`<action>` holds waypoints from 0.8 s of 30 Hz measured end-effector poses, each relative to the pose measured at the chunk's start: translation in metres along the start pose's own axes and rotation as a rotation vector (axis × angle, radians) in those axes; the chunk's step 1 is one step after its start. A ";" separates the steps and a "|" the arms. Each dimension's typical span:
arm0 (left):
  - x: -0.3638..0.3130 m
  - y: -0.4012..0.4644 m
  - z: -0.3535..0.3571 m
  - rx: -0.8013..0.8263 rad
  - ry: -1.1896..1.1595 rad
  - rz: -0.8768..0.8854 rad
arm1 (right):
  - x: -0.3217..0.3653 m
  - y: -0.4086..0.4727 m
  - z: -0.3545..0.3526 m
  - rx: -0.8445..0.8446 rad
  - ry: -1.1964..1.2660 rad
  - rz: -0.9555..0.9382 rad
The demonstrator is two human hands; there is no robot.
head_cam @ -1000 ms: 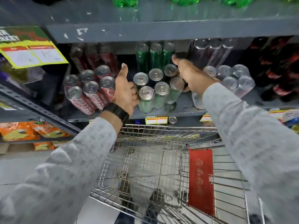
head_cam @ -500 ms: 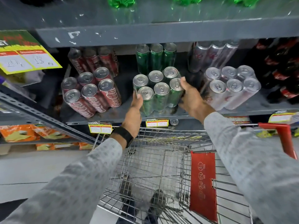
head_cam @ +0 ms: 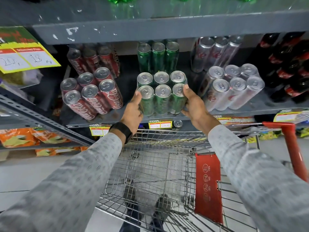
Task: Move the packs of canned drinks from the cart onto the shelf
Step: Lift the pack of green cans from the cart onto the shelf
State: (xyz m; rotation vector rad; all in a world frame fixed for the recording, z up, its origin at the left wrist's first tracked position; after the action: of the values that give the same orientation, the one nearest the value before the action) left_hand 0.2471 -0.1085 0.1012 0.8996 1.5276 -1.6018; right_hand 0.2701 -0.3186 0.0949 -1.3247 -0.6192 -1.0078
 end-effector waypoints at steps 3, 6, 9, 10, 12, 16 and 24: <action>0.000 -0.002 0.000 0.024 0.000 -0.005 | 0.001 -0.003 0.001 -0.003 -0.003 -0.006; 0.000 -0.005 0.000 0.014 -0.011 -0.006 | 0.003 -0.002 0.000 -0.020 -0.006 -0.012; 0.001 -0.007 0.001 -0.011 -0.017 -0.015 | 0.003 -0.001 -0.001 -0.014 0.008 0.000; 0.002 -0.006 0.002 -0.019 -0.022 -0.021 | 0.003 -0.001 -0.001 -0.010 0.011 0.002; 0.003 -0.008 0.003 -0.021 -0.026 -0.032 | 0.004 -0.001 -0.002 -0.008 0.008 0.001; 0.002 -0.011 0.004 -0.010 -0.043 -0.044 | 0.004 0.000 -0.003 -0.017 -0.003 -0.002; -0.003 -0.008 0.006 -0.043 -0.074 -0.041 | 0.002 -0.002 -0.001 -0.013 -0.016 0.000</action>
State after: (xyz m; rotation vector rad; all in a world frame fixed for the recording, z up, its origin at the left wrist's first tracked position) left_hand 0.2414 -0.1141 0.1086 0.7815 1.5318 -1.6079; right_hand 0.2693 -0.3197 0.0973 -1.3451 -0.6261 -1.0038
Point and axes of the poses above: each hand's wrist, its own y-axis towards the middle knuckle, its own z-axis out of the palm, x = y × z, the point moved 7 cm from there along y, towards the middle knuckle, and after that the axes turned 9 degrees about y, right-handed, at the moved point
